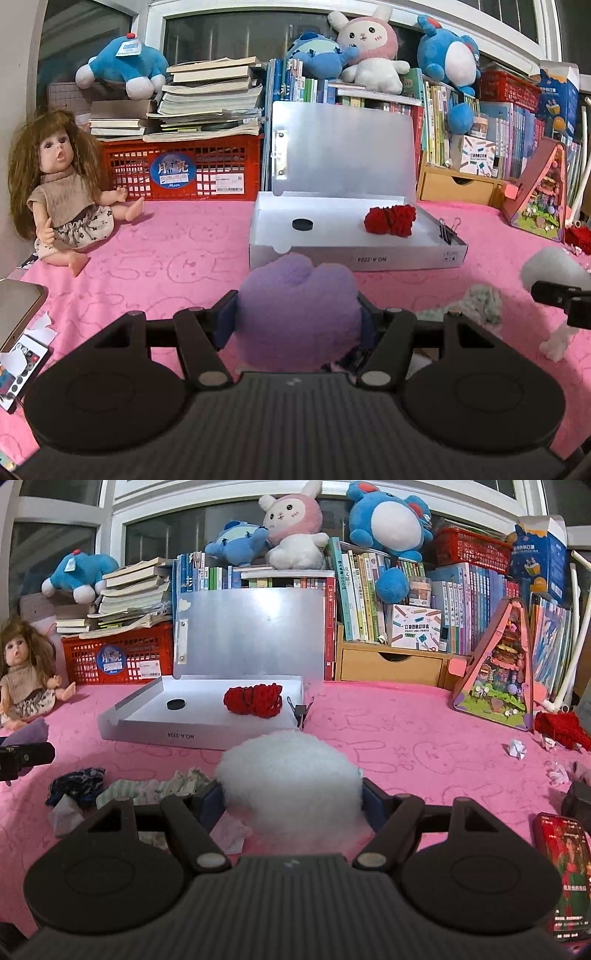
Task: Organize objects
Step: 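Grasp the white fluffy ball with the right gripper while the left grasps the purple ball, then carry the white ball and purple ball into the white box with both grippers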
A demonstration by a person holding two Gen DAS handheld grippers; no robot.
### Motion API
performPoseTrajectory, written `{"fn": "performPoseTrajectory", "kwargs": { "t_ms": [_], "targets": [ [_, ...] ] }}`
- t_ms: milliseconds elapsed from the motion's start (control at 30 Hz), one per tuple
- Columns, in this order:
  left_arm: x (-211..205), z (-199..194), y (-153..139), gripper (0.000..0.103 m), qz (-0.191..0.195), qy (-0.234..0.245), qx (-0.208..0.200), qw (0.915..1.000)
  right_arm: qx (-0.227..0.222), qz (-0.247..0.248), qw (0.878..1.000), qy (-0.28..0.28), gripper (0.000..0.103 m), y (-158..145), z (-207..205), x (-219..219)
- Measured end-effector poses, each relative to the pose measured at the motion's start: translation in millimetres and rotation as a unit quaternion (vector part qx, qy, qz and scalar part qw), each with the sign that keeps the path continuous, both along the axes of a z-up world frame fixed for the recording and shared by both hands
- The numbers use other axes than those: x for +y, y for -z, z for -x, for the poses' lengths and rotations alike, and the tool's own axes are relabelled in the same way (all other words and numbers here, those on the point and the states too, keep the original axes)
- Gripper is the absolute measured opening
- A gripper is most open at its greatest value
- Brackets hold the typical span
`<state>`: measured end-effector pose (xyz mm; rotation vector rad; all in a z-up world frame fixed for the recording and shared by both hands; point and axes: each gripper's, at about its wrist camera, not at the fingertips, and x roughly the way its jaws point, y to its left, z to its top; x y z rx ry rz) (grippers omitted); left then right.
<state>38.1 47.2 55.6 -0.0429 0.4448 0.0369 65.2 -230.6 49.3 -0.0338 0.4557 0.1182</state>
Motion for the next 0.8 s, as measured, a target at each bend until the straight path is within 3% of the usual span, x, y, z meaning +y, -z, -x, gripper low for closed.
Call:
{"fn": "performPoseTrajectory", "kwargs": {
  "t_ms": [533,800],
  "targets": [
    [1.3,-15.4,-9.6,0.069,-0.006,-0.002,-0.010,0.9999,0.003,-0.014,0.999,0.033,0.076,-2.8,-6.1,-23.3],
    [0.3,-29.2,-13.7,0.069,0.003,0.005,-0.001,1.0000,0.008,-0.016,1.000,0.016,0.076,-7.4,-17.0,-19.8]
  ]
}}
